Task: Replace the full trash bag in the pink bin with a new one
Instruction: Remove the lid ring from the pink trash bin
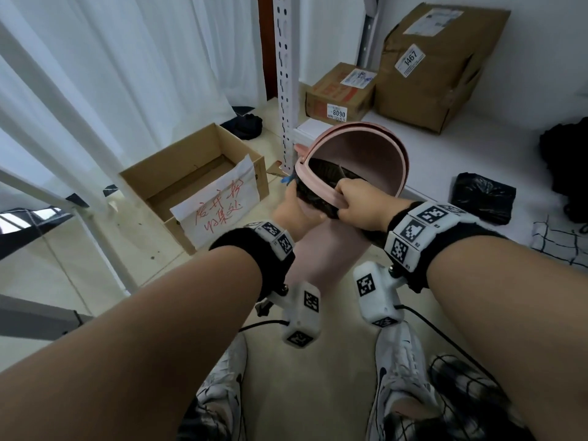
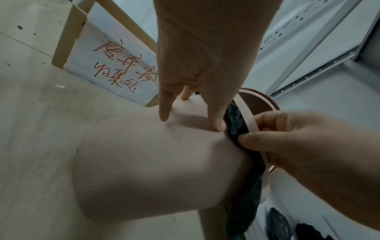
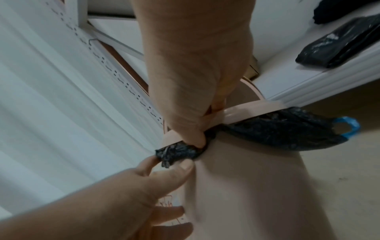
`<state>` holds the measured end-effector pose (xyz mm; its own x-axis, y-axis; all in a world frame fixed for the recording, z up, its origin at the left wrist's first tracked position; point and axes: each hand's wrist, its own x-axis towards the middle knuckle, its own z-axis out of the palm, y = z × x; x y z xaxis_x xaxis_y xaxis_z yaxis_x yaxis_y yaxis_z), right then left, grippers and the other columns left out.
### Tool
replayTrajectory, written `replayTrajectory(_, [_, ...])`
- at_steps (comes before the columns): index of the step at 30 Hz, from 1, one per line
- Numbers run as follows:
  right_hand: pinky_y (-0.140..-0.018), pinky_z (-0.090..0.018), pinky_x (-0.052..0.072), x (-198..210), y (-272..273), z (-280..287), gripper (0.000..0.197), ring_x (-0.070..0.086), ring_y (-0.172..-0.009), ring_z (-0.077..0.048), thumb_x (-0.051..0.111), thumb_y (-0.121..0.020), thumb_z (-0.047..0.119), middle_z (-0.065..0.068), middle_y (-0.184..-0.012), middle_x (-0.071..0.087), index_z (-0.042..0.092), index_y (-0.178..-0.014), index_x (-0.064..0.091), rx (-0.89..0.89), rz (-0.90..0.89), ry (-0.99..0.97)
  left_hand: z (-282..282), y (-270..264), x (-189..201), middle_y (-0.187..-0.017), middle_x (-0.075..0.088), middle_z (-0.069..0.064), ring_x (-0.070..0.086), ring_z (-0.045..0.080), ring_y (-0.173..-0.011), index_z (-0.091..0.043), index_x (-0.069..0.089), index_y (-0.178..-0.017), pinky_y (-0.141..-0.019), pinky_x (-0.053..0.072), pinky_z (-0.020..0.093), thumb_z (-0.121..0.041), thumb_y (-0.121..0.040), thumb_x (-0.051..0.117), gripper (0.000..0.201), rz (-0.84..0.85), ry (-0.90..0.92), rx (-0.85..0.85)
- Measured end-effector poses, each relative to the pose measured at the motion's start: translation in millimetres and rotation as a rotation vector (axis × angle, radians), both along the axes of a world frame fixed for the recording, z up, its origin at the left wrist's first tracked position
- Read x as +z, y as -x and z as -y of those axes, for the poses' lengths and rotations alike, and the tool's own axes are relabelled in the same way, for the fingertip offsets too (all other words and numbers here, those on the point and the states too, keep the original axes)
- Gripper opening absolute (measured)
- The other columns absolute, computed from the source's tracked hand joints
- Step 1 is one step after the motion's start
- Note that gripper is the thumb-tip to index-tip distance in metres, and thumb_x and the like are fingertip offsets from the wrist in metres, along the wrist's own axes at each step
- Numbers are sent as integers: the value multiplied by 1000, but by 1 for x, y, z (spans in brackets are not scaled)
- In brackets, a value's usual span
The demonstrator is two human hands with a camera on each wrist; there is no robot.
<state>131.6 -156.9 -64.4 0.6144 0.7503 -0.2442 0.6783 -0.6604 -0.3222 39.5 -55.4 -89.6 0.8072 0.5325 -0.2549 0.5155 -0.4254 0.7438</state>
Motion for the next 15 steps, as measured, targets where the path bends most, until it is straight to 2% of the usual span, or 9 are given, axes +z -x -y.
replayTrajectory(2, [-76, -27, 34, 0, -5, -4, 30, 54, -106, -32, 57, -86, 15, -18, -116, 56, 1, -112, 50, -1, 14, 13, -4, -5, 2, -147, 36, 11, 36, 26, -135, -10, 14, -148, -99, 29, 21, -17, -89, 62, 76, 5, 24, -72])
replayTrajectory(3, [-75, -27, 34, 1, -6, -6, 29, 55, -105, -33, 57, -86, 15, -18, -116, 56, 0, -111, 50, -2, 20, 13, -9, -6, 3, -145, 39, 12, 39, 29, -134, -10, 16, -148, -101, 34, 26, -16, -88, 63, 76, -6, 60, -76])
replayTrajectory(5, [-73, -28, 34, 2, -9, -6, 26, 55, -103, -33, 59, -86, 15, -18, -110, 56, 0, -106, 52, -5, 18, 24, -14, -10, 0, -141, 47, 15, 48, 33, -127, -14, 21, -148, -99, 43, 37, -19, -86, 66, 77, -25, 110, -51])
replayTrajectory(7, [-70, -28, 33, 4, -13, -4, 17, 54, -92, -31, 61, -85, 17, -15, -96, 52, 4, -89, 51, -19, 6, 42, -13, -13, -1, -145, 42, 13, 47, 32, -129, -18, 21, -149, -101, 46, 41, -24, -86, 66, 77, -47, 98, -75])
replayTrajectory(9, [-68, -28, 32, 5, -17, 2, 27, 48, -83, -26, 63, -84, 20, -8, -81, 47, 10, -69, 43, -51, 5, 56, -10, -18, 1, -151, 34, 7, 41, 31, -132, -19, 15, -150, -103, 45, 43, -29, -87, 64, 81, -89, 24, -135])
replayTrajectory(10, [-67, -28, 31, 4, -20, 6, 33, 47, -81, -24, 64, -84, 21, -5, -74, 44, 11, -64, 40, -67, -1, 55, -8, -22, 0, -151, 33, 6, 41, 30, -132, -20, 14, -151, -102, 45, 43, -32, -87, 64, 82, -106, -16, -161])
replayTrajectory(13, [-60, -30, 29, 2, -22, 16, 30, 46, -76, -23, 69, -81, 23, -9, -73, 45, 6, -71, 46, -84, -34, -21, -8, -26, -3, -151, 33, 7, 44, 31, -129, -24, 12, -151, -96, 50, 45, -38, -86, 64, 84, -146, -52, -193])
replayTrajectory(15, [-55, -31, 28, 2, -20, 19, 31, 44, -71, -20, 72, -79, 27, -8, -74, 46, 6, -79, 50, -63, -55, -82, -11, -24, -6, -152, 30, 8, 42, 32, -130, -27, 11, -151, -92, 52, 50, -36, -85, 66, 86, -156, 38, -173])
